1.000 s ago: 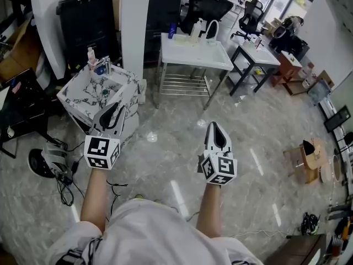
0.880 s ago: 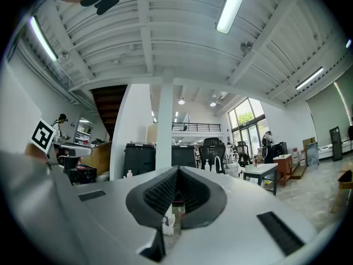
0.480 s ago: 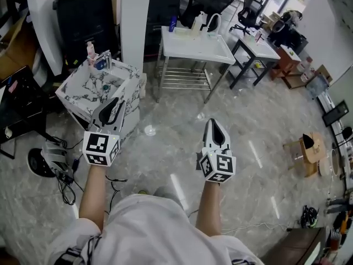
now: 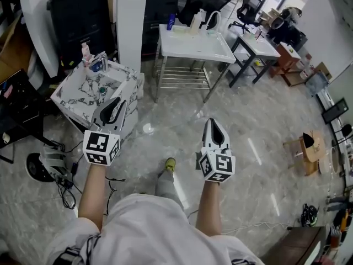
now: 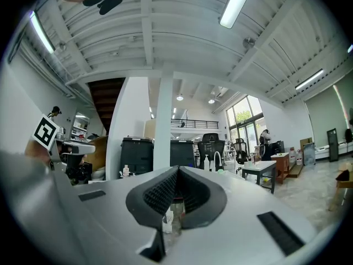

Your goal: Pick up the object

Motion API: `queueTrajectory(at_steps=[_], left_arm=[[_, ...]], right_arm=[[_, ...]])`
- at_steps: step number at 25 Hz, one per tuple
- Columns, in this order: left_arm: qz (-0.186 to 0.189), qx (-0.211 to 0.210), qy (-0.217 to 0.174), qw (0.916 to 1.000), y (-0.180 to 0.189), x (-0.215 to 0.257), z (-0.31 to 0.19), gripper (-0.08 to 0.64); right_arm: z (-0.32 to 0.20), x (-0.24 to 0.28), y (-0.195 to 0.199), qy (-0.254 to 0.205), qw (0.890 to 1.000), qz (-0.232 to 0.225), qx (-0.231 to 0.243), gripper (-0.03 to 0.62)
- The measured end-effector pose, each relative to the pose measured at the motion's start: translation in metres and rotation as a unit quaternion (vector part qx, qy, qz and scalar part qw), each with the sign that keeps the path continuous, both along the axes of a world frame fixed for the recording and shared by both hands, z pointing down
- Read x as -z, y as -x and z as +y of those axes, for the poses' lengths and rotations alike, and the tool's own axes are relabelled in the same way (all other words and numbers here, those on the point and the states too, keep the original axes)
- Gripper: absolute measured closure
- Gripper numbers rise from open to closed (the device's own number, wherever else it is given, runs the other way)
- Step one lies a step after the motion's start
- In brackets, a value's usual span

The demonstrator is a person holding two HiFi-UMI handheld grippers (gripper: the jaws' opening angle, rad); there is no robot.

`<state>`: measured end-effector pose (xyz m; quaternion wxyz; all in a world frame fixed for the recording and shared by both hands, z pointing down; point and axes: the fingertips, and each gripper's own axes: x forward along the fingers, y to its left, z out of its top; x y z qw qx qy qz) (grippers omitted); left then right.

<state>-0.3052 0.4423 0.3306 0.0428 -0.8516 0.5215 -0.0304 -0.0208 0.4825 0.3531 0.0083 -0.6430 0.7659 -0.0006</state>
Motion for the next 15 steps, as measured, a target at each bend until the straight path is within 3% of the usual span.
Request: queueTrajectory(at_steps=[8, 15], left_arm=[[-0.017, -0.004, 0.011, 0.9998, -0.036, -0.013, -0.062, 0.483], [-0.008, 0.008, 0.03, 0.9995, -0.06, -0.032, -0.121, 0.483]], right_arm=[[-0.063, -0.015, -0.035, 0.003, 1.0, -0.023, -0.006, 0.586], [-0.125, -0.035, -0.067, 0.019, 0.999, -0.032, -0.003, 0.586]])
